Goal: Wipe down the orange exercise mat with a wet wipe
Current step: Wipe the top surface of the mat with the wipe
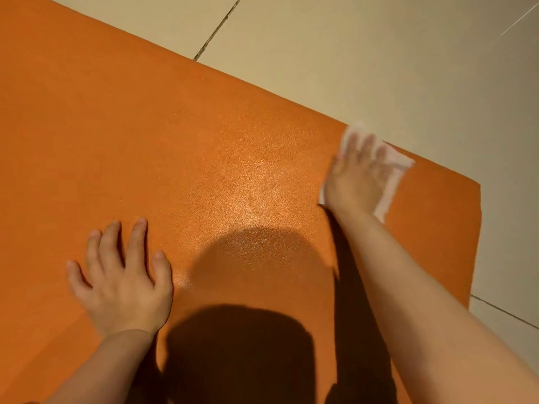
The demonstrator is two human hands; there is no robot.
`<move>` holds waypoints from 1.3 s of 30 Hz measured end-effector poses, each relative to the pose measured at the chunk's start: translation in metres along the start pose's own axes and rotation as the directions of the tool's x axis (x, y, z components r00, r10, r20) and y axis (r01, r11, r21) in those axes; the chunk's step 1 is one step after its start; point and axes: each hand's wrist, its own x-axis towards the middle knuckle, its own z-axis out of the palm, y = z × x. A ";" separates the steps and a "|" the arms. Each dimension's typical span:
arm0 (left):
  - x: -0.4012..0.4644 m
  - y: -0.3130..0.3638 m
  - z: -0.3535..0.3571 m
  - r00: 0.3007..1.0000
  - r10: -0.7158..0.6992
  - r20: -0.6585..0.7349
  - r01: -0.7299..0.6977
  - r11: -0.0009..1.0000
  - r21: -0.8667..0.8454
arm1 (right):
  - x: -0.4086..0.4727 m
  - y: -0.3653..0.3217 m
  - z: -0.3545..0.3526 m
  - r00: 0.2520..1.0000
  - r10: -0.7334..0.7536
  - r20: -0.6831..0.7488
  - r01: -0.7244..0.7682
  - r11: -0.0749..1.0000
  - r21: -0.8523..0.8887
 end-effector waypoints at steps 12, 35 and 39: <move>0.001 -0.003 0.000 1.000 0.002 0.015 -0.001 1.000 -0.014 | 0.031 -0.082 0.001 0.817 -0.537 0.209 0.552 0.833 -0.016; 0.003 -0.003 0.002 0.998 0.043 0.044 -0.043 0.999 -0.003 | -0.063 0.172 -0.020 0.955 0.293 -0.038 -0.283 0.944 0.169; 0.002 -0.003 0.001 0.997 0.058 0.045 -0.059 0.998 0.008 | -0.117 0.176 -0.011 0.966 0.258 0.001 -0.254 0.954 0.161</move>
